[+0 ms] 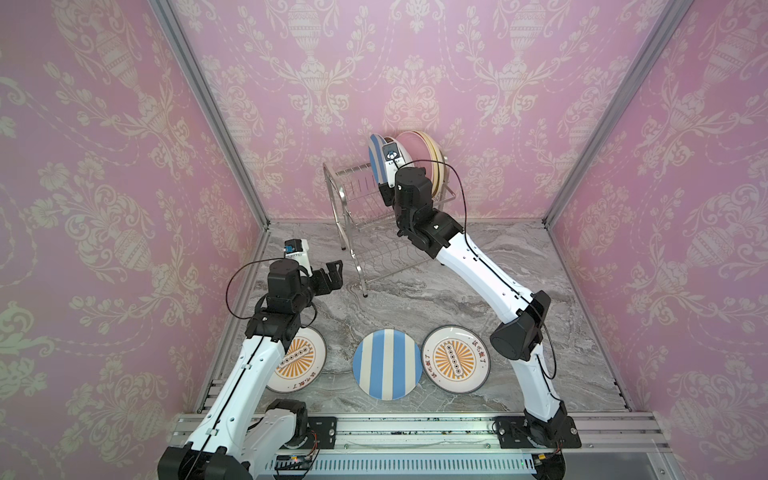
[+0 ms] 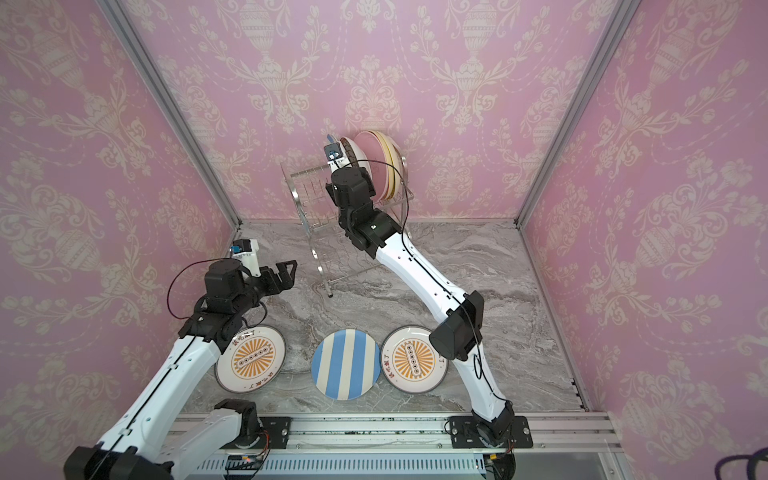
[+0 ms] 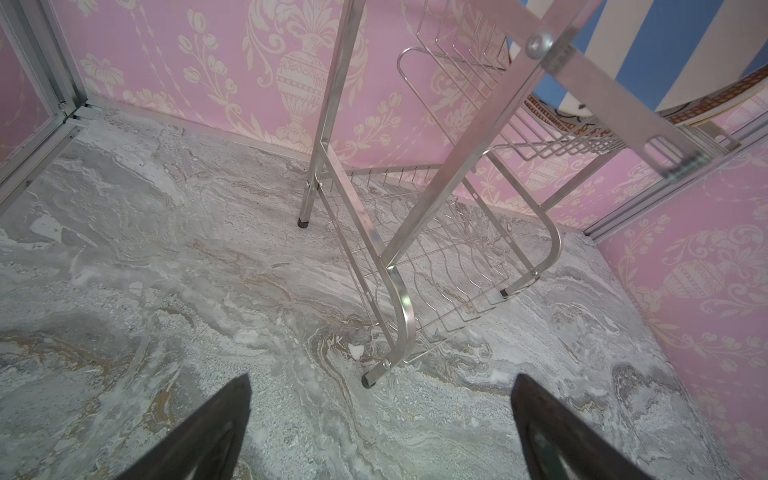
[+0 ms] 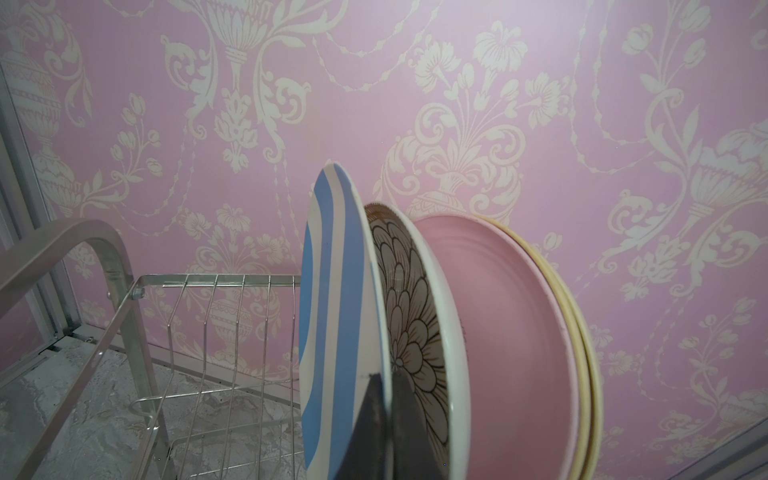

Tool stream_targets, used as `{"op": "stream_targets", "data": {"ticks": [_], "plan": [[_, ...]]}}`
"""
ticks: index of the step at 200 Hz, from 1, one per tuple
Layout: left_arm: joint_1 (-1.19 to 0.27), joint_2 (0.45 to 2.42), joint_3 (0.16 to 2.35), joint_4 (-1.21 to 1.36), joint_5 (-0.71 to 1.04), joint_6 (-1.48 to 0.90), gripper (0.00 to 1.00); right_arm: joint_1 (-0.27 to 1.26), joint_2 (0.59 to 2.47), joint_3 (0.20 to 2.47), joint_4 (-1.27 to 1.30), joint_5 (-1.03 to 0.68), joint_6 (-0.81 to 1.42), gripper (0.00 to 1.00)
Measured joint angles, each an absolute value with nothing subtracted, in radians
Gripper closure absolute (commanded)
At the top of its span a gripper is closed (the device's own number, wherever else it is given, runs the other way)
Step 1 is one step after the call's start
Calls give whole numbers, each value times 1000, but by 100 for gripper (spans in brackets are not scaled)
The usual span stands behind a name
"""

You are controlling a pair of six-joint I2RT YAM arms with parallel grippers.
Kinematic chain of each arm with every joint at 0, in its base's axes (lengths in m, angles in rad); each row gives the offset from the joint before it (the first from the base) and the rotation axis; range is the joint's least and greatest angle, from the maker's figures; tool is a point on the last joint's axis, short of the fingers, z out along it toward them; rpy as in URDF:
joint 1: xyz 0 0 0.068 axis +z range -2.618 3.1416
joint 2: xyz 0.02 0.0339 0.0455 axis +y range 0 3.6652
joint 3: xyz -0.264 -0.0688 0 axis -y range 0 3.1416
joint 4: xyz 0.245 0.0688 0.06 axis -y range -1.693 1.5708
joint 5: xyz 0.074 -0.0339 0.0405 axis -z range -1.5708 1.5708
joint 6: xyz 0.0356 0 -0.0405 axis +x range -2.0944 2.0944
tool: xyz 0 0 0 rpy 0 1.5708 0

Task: Load the plates into the dish rack
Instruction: 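Push the striped plate down into the rack slots with the right gripper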

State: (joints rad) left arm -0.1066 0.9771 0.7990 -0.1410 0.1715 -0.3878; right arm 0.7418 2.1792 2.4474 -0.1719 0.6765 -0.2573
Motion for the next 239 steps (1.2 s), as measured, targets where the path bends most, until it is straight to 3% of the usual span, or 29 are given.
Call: {"op": "stream_targets", "data": {"ticks": [46,71,184,197,239], "plan": [[-107,977,799,-141,171,-388,1,731,2195,2445,-171,666,-246,99],[-107,977,799,-141,171,-387,1,727,2195,2445,-171,661,-232,83],[-107,977,799,-141,176,-388,1,729,2195,2445,-192,636,-236,61],[-107,977,799,-141,178,-388,1,731,2195,2445,-200,635,-238,53],[-107,977,799,-141,178,-388,1,740,2176,2430,-249,624,-228,40]]}}
